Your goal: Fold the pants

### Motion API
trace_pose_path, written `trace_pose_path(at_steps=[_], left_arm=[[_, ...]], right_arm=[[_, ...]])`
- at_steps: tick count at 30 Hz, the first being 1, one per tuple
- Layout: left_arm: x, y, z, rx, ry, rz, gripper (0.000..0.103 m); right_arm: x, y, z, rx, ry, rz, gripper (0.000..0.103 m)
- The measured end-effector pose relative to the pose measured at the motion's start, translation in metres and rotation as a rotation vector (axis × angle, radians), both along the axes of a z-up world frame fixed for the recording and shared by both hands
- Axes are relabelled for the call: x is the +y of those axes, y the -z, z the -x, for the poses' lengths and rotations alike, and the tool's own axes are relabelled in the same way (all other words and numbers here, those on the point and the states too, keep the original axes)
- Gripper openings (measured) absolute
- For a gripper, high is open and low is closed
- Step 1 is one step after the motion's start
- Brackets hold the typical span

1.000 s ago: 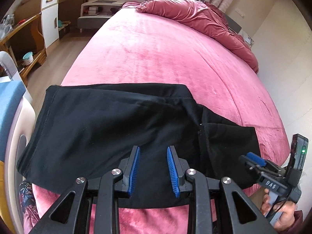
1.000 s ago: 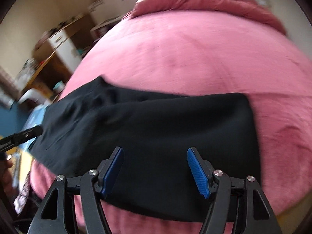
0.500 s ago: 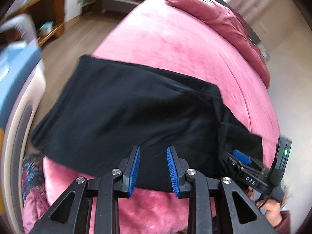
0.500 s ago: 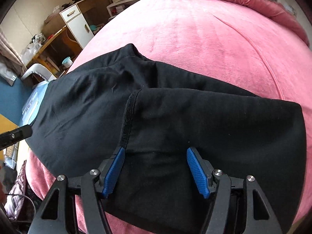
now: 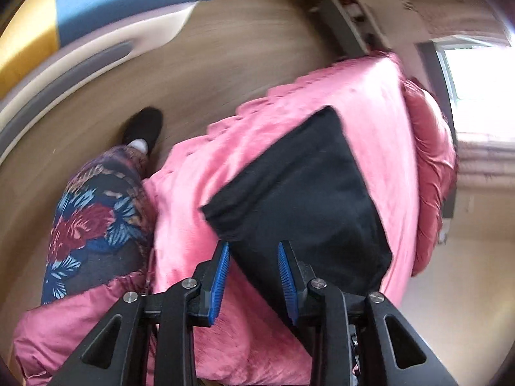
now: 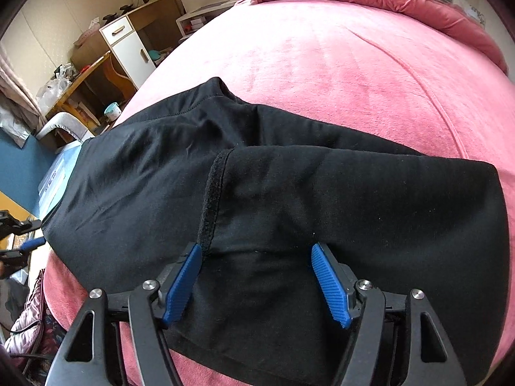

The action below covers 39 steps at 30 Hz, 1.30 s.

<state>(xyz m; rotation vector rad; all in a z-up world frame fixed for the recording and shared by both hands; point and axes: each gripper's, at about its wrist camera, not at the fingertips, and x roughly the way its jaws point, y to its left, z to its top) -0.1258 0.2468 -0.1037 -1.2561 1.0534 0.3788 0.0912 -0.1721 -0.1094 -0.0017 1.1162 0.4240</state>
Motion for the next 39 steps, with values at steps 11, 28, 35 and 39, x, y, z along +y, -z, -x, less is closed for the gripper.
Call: trace_pose_path(at_steps=[11, 28, 35, 39], left_arm=[[0.016, 0.022, 0.001, 0.001, -0.083, 0.037, 0.032], [-0.080, -0.087, -0.056, -0.522, 0.490, -0.271, 0.013], [-0.167, -0.092, -0.080, -0.611, 0.848, -0.272, 0.013], [-0.197, -0.087, -0.081, -0.606, 0.979, -0.288, 0.012]], right_arm=[[0.002, 0.001, -0.002, 0.000, -0.001, 0.007, 0.073], [-0.006, -0.038, -0.002, -0.047, 0.005, -0.116, 0.073], [0.023, -0.055, -0.026, 0.174, -0.181, -0.634, 0.082], [0.057, -0.052, -0.044, 0.230, -0.256, -0.665, 0.085]])
